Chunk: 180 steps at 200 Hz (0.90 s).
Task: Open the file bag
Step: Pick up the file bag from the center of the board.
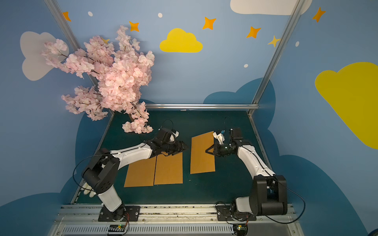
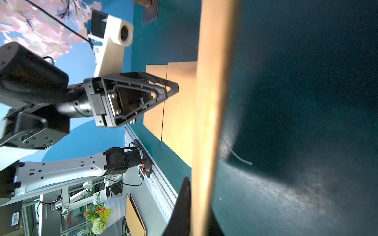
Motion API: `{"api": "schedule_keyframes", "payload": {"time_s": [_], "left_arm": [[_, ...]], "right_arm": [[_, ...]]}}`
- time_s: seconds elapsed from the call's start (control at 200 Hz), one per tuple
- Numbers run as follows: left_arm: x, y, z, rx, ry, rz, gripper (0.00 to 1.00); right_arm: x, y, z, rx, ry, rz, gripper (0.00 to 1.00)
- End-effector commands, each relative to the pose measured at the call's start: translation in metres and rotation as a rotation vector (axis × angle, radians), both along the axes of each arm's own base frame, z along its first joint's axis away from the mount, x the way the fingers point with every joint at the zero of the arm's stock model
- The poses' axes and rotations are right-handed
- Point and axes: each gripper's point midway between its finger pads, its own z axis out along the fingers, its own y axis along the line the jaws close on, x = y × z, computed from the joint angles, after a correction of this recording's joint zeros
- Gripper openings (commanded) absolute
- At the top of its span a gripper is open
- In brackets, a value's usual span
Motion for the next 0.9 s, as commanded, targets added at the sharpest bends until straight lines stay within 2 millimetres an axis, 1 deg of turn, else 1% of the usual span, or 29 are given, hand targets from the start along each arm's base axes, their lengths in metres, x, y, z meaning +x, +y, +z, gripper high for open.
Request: {"api": "schedule_keyframes", "payload": {"time_s": [0.0, 0.065, 0.18, 0.255, 0.355, 0.466, 0.541, 0.676, 0.836, 0.896], "left_arm": [[-0.006, -0.024, 0.037, -0.196, -0.082, -0.113, 0.66], [-0.006, -0.028, 0.049, -0.263, -0.125, -0.131, 0.67], [-0.003, -0.027, 0.069, -0.369, -0.195, -0.139, 0.67], [-0.002, -0.025, 0.077, -0.397, -0.231, -0.133, 0.67], [0.0, -0.022, 0.077, -0.378, -0.245, -0.114, 0.67], [0.003, -0.013, 0.075, -0.363, -0.256, -0.085, 0.67], [0.005, -0.007, 0.08, -0.376, -0.274, -0.066, 0.67], [0.008, -0.003, 0.097, -0.423, -0.317, -0.057, 0.67], [0.011, -0.006, 0.114, -0.468, -0.355, -0.062, 0.64], [0.011, -0.008, 0.119, -0.485, -0.359, -0.073, 0.61]], "right_arm": [[-0.001, 0.008, 0.027, 0.069, -0.047, 0.041, 0.08], [0.0, 0.011, 0.037, 0.104, -0.07, 0.056, 0.08], [0.001, 0.017, 0.053, 0.165, -0.099, 0.084, 0.09], [0.002, 0.02, 0.061, 0.196, -0.114, 0.099, 0.09], [0.001, 0.023, 0.069, 0.223, -0.13, 0.115, 0.09], [0.0, 0.024, 0.082, 0.246, -0.158, 0.127, 0.09], [-0.001, 0.025, 0.089, 0.259, -0.173, 0.137, 0.09], [-0.001, 0.027, 0.094, 0.275, -0.173, 0.144, 0.09], [0.001, 0.029, 0.09, 0.274, -0.16, 0.149, 0.09], [0.002, 0.031, 0.088, 0.27, -0.155, 0.152, 0.09]]}}
